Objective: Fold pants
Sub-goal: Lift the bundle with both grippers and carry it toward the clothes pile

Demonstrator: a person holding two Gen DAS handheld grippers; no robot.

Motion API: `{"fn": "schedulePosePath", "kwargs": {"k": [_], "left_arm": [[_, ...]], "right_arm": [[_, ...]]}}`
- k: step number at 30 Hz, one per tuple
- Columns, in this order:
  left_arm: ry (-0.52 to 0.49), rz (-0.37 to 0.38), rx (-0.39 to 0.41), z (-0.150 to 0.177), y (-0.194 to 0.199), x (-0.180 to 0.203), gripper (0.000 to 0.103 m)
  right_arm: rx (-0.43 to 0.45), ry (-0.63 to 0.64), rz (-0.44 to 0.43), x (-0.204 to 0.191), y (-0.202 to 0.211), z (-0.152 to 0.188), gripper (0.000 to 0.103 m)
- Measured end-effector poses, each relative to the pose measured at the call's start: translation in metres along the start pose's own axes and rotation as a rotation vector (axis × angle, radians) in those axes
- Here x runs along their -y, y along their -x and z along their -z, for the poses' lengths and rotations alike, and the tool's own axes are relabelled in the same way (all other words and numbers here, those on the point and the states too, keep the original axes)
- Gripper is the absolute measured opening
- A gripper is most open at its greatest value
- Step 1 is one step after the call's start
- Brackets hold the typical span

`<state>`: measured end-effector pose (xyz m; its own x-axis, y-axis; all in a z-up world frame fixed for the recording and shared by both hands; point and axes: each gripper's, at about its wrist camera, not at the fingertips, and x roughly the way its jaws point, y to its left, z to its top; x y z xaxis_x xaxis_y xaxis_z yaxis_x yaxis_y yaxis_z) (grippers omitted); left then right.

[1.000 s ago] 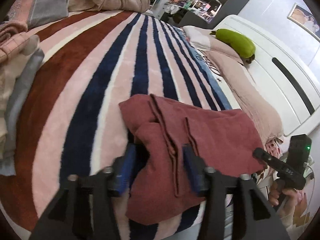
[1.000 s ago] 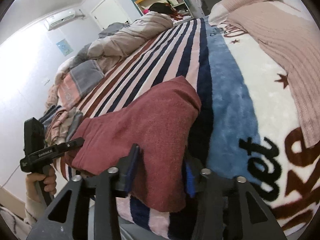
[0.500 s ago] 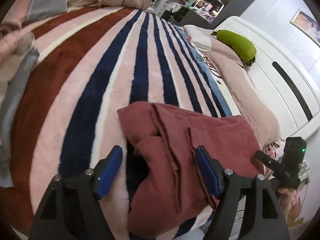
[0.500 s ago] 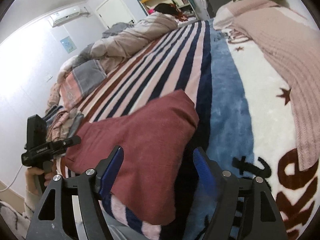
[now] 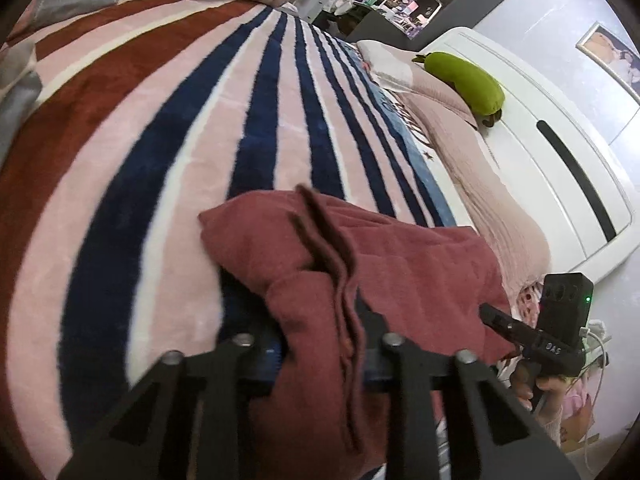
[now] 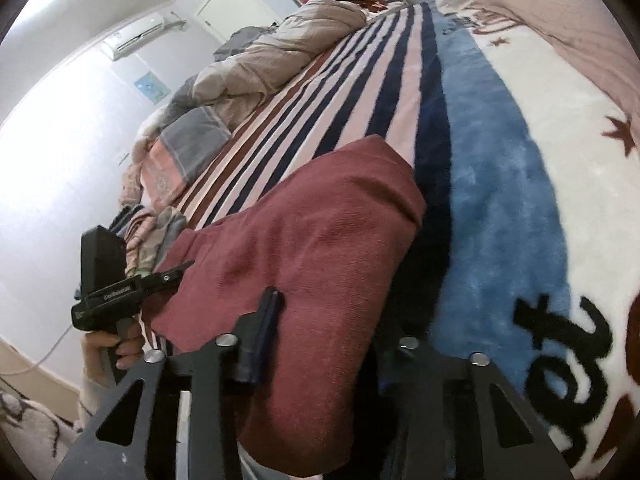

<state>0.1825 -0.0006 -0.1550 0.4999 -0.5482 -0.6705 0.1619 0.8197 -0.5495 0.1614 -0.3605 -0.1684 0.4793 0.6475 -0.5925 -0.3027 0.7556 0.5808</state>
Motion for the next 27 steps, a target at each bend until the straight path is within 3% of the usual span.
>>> {"fn": "schedulePosePath", "kwargs": {"k": [6, 13, 21, 27], "left_arm": [[-0.036, 0.012, 0.046, -0.007, 0.013, 0.009, 0.016], [-0.118, 0.02, 0.148, -0.03, 0.057, 0.02, 0.015], [-0.228, -0.004, 0.314, -0.066, 0.153, 0.016, 0.015], [-0.26, -0.104, 0.414, -0.084, 0.237, -0.018, 0.015]], "right_arm": [[0.014, 0.058, 0.061, -0.02, 0.005, -0.007, 0.014], [0.063, 0.113, 0.077, -0.059, 0.014, -0.031, 0.013], [0.111, 0.201, 0.036, -0.135, -0.005, -0.069, 0.013], [0.105, 0.312, -0.056, -0.215, -0.051, -0.095, 0.013]]}}
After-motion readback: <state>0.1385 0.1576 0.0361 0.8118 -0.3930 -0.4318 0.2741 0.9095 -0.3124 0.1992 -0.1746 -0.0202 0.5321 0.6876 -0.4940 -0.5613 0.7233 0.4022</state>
